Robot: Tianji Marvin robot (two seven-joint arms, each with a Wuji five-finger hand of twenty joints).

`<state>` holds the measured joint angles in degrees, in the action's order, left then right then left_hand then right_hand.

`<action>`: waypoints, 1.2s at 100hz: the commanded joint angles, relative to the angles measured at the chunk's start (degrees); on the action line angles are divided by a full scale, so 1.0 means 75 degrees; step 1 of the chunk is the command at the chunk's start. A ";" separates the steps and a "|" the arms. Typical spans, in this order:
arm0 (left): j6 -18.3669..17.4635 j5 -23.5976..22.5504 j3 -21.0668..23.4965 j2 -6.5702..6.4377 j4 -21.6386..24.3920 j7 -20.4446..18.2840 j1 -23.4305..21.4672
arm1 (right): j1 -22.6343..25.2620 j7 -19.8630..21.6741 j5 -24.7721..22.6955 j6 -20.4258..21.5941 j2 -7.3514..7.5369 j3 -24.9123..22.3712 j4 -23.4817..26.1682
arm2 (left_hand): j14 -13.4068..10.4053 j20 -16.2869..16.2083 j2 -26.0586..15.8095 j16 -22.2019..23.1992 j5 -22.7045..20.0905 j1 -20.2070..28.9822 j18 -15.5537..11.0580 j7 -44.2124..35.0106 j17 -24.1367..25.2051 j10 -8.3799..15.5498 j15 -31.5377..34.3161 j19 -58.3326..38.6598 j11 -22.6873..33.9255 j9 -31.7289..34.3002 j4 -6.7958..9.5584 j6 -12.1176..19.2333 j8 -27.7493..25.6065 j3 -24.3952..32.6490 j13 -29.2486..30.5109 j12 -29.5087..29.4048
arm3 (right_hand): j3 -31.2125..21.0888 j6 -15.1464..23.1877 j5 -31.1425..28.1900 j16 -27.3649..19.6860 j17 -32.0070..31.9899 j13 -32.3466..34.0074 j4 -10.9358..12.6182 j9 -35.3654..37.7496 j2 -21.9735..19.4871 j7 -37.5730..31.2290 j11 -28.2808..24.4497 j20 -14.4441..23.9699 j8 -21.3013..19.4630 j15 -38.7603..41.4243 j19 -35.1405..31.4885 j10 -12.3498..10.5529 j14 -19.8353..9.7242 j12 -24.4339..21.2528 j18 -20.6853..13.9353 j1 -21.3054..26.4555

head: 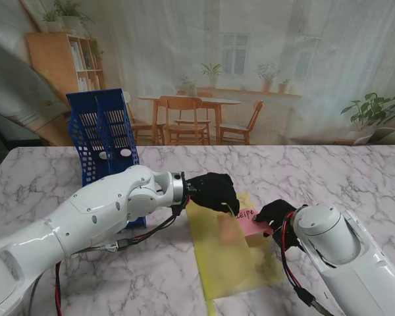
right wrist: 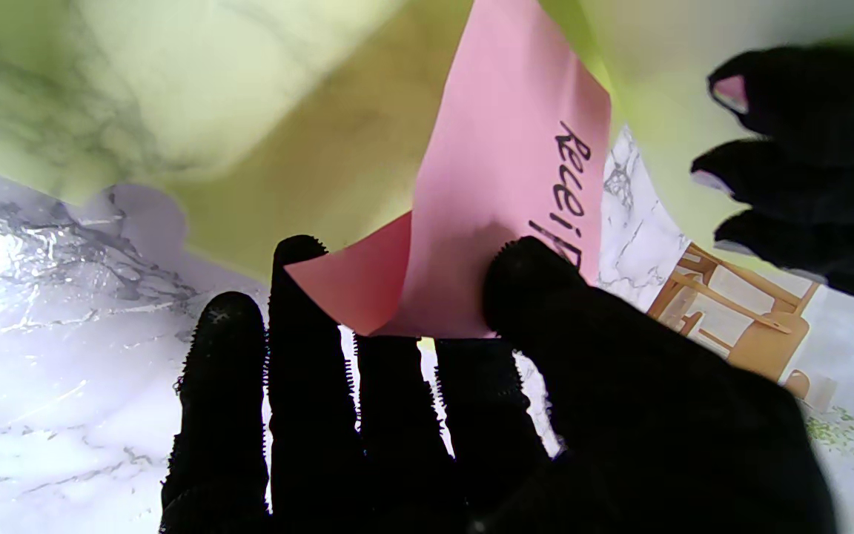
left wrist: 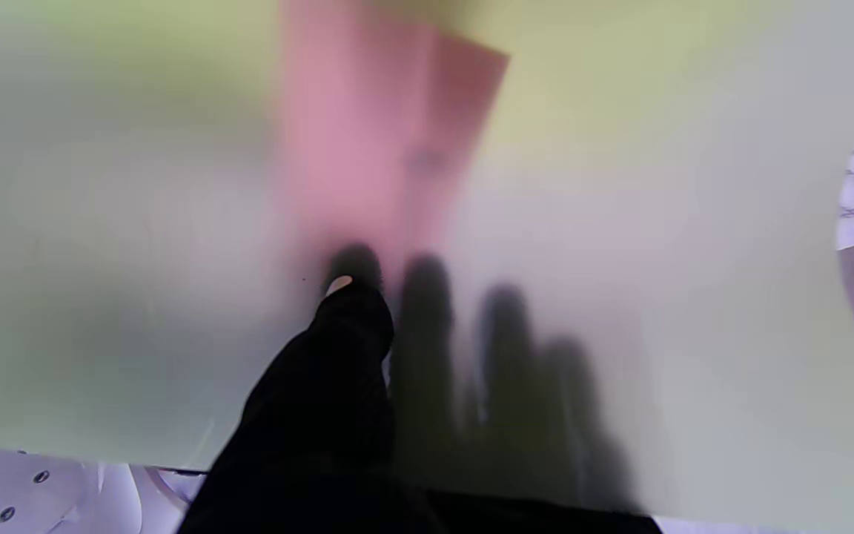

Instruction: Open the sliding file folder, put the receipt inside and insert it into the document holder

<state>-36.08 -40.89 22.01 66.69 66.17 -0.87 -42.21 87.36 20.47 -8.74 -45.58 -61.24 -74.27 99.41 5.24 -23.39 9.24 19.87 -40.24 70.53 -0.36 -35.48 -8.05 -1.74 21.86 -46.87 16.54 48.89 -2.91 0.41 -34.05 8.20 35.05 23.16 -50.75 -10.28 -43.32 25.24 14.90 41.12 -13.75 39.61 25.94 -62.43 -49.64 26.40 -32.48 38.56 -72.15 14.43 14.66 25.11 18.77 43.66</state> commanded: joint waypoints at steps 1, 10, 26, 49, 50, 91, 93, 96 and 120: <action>-0.0020 -0.0002 -0.0010 0.0026 -0.0014 -0.0098 0.0025 | -0.0004 0.0092 -0.0018 -0.0069 0.0041 -0.0018 0.0067 | 0.0084 -0.0113 -0.0480 0.0055 -0.0656 0.0458 -0.0249 -0.1578 0.0064 0.0034 0.0197 -0.0278 0.0075 0.0201 0.0107 0.0239 -0.0478 0.0436 0.0075 0.0046 | -0.0003 -0.0089 -0.0031 0.0116 0.0095 0.0228 0.0160 0.0112 -0.0179 -0.0228 -0.0358 0.0120 -0.0175 0.0527 -0.0238 0.0119 0.0099 0.0089 0.0203 0.0423; -0.0019 -0.0014 -0.0010 0.0034 -0.0010 -0.0073 0.0024 | -0.0092 0.0242 -0.0122 -0.0191 0.0112 0.0142 0.0037 | 0.0080 -0.0111 -0.0485 0.0055 -0.0649 0.0458 -0.0255 -0.1575 0.0066 0.0035 0.0196 -0.0274 0.0079 0.0208 0.0108 0.0244 -0.0476 0.0437 0.0072 0.0048 | 0.0031 -0.0083 -0.0008 0.0122 0.0093 0.0215 0.0182 0.0083 -0.0208 -0.0221 -0.0360 0.0121 -0.0179 0.0545 -0.0251 0.0117 0.0097 0.0096 0.0181 0.0432; -0.0009 -0.0007 -0.0021 0.0055 -0.0024 -0.0039 0.0020 | -0.0301 0.0226 -0.0163 -0.0368 0.0115 0.0520 -0.0119 | 0.0081 -0.0112 -0.0490 0.0055 -0.0651 0.0458 -0.0257 -0.1578 0.0067 0.0032 0.0195 -0.0275 0.0077 0.0201 0.0107 0.0248 -0.0477 0.0433 0.0065 0.0048 | 0.0119 -0.0035 0.0042 0.0145 0.0132 0.0193 0.0201 0.0039 -0.0264 -0.0200 -0.0379 0.0143 -0.0183 0.0607 -0.0325 0.0082 0.0069 0.0111 0.0166 0.0427; 0.0040 -0.0055 0.0011 0.0044 0.0002 0.0000 -0.0018 | -0.0565 -0.0064 -0.0060 -0.0581 0.0003 0.1016 -0.0334 | 0.0079 -0.0113 -0.0502 0.0054 -0.0640 0.0458 -0.0248 -0.1574 0.0070 0.0033 0.0195 -0.0277 0.0076 0.0188 0.0110 0.0237 -0.0476 0.0431 0.0071 0.0043 | 0.0255 0.0010 0.0056 0.0171 0.0230 0.0257 0.0177 0.0071 -0.0381 -0.0164 -0.0425 0.0192 -0.0130 0.0703 -0.0452 0.0092 0.0084 0.0115 0.0189 0.0448; 0.0039 -0.0058 0.0014 0.0045 0.0002 0.0005 -0.0020 | -0.0575 -0.0089 -0.0042 -0.0598 -0.0007 0.1034 -0.0339 | 0.0079 -0.0113 -0.0504 0.0054 -0.0639 0.0458 -0.0248 -0.1574 0.0070 0.0031 0.0194 -0.0277 0.0076 0.0187 0.0110 0.0235 -0.0476 0.0431 0.0068 0.0043 | 0.0256 0.0004 0.0056 0.0171 0.0230 0.0256 0.0179 0.0069 -0.0383 -0.0163 -0.0424 0.0194 -0.0128 0.0704 -0.0456 0.0102 0.0093 0.0114 0.0192 0.0459; -0.0021 -0.0136 0.0036 0.0058 0.0015 0.0110 -0.0024 | -0.1211 -0.0030 0.0235 -0.0969 -0.0022 0.1856 -0.0730 | 0.0085 -0.0115 -0.0504 0.0061 -0.0635 0.0458 -0.0261 -0.1585 0.0060 0.0032 0.0209 -0.0283 0.0086 0.0195 0.0109 0.0242 -0.0481 0.0429 0.0076 0.0047 | 0.0484 0.0034 0.0132 0.0182 0.0248 0.0247 0.0177 -0.0001 -0.0573 -0.0142 -0.0462 0.0259 -0.0067 0.0793 -0.0575 0.0107 0.0094 0.0099 0.0168 0.0503; -0.0022 -0.0137 0.0037 0.0058 0.0016 0.0112 -0.0026 | -0.1250 0.0015 0.0220 -0.0971 -0.0004 0.1910 -0.0748 | 0.0095 -0.0115 -0.0500 0.0061 -0.0634 0.0458 -0.0261 -0.1586 0.0060 0.0028 0.0209 -0.0283 0.0085 0.0192 0.0110 0.0242 -0.0481 0.0430 0.0073 0.0047 | 0.0503 0.0043 0.0149 0.0180 0.0242 0.0235 0.0177 -0.0019 -0.0595 -0.0144 -0.0462 0.0259 -0.0071 0.0789 -0.0573 0.0110 0.0089 0.0100 0.0153 0.0514; -0.0026 -0.0141 0.0039 0.0058 0.0016 0.0117 -0.0027 | -0.1320 0.0122 0.0183 -0.0964 0.0042 0.2006 -0.0776 | 0.0082 -0.0114 -0.0496 0.0062 -0.0640 0.0458 -0.0255 -0.1591 0.0063 0.0033 0.0212 -0.0282 0.0089 0.0201 0.0110 0.0246 -0.0483 0.0432 0.0077 0.0049 | 0.0667 0.0093 0.0245 0.0182 0.0215 0.0193 0.0196 -0.0110 -0.0708 -0.0175 -0.0497 0.0268 -0.0146 0.0798 -0.0581 0.0095 0.0067 0.0131 0.0113 0.0593; -0.0022 -0.0138 0.0038 0.0047 0.0037 0.0091 -0.0037 | -0.1652 0.0724 -0.0187 -0.0739 0.0301 0.2527 -0.0851 | 0.0090 -0.0116 -0.0500 0.0062 -0.0632 0.0458 -0.0251 -0.1588 0.0062 0.0031 0.0210 -0.0284 0.0091 0.0206 0.0109 0.0248 -0.0480 0.0425 0.0076 0.0052 | 0.1084 0.0337 0.0530 0.0190 0.0150 0.0085 0.0265 -0.0323 -0.1004 -0.0233 -0.0537 0.0289 -0.0294 0.0810 -0.0601 -0.0024 -0.0058 0.0191 -0.0006 0.0680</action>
<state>-36.08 -41.86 22.33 66.91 66.22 0.67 -42.63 75.22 25.70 -10.62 -51.36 -59.11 -55.30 93.33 5.24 -23.40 9.24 19.87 -40.24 70.53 -0.36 -35.49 -8.05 -1.74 21.96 -46.87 16.54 48.89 -2.91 0.41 -34.06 8.20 35.05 23.16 -42.96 -10.22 -40.42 25.89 16.22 41.76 -13.72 38.69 21.10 -62.31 -51.02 27.74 -33.21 41.25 -74.61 14.92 14.68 25.82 18.79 46.57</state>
